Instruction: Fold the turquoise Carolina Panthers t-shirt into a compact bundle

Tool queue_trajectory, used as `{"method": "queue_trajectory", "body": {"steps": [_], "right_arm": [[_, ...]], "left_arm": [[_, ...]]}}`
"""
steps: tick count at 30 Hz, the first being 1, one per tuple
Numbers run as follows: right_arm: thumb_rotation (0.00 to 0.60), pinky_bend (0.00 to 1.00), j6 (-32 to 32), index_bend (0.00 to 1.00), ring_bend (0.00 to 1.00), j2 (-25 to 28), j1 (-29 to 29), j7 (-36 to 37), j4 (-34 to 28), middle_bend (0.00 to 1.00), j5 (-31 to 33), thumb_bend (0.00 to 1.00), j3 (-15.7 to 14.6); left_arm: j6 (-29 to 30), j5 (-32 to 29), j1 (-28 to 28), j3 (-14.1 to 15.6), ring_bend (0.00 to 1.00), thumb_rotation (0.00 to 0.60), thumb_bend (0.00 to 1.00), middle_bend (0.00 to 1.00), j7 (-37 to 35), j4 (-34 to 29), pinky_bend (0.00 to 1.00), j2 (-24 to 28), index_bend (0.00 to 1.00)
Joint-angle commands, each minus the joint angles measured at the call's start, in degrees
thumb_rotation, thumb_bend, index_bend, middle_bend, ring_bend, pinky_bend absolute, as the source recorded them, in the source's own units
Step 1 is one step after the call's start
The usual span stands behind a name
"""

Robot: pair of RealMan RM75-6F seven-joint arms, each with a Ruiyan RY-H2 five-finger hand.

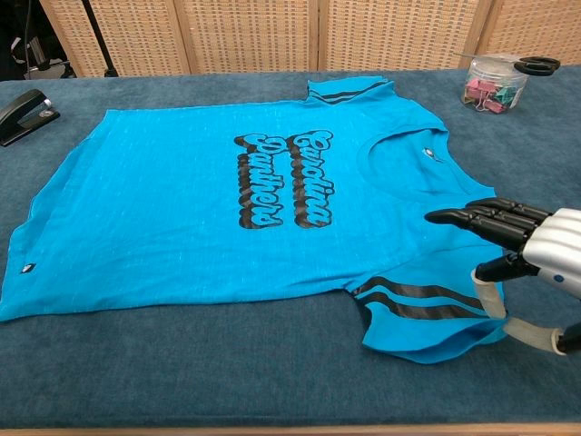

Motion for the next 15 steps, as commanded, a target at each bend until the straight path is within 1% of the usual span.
{"method": "queue_trajectory", "body": {"steps": [1,6,11,15], "right_arm": [[0.600,0.00,-0.1,0.70,0.00,0.0,0.0,0.2,0.3,0.01,0.3,0.54,0.0],[0.600,0.00,-0.1,0.70,0.00,0.0,0.0,0.0,0.7,0.01,0.3,0.54,-0.1],[0.600,0.00,-0.3,0.70,0.00,0.0,-0.1,0.1,1.2,0.01,0.4,0.54,-0.5],[0.600,0.00,-0.2,0.70,0.00,0.0,-0.1,0.1,1.6,0.01,0.4,0.54,-0.6]], "left_arm": [[-0.3,-0.7,-0.5,-0.1,0.00,0.600,0.25,0.00,-1.5,1.8,0.00,-1.1,0.41],[-1.4,-0.7,-1.4,0.5,0.00,0.600,0.26,0.00,-4.7,4.0,0.00,-2.0,0.43],[-3.8,-0.2,-3.3,1.4,0.00,0.600,0.26,0.00,-8.7,6.4,0.00,-2.5,0.44],[-4.6,0.1,-4.4,1.5,0.00,0.600,0.26,0.00,-9.9,7.7,0.00,-3.2,0.44]]}}
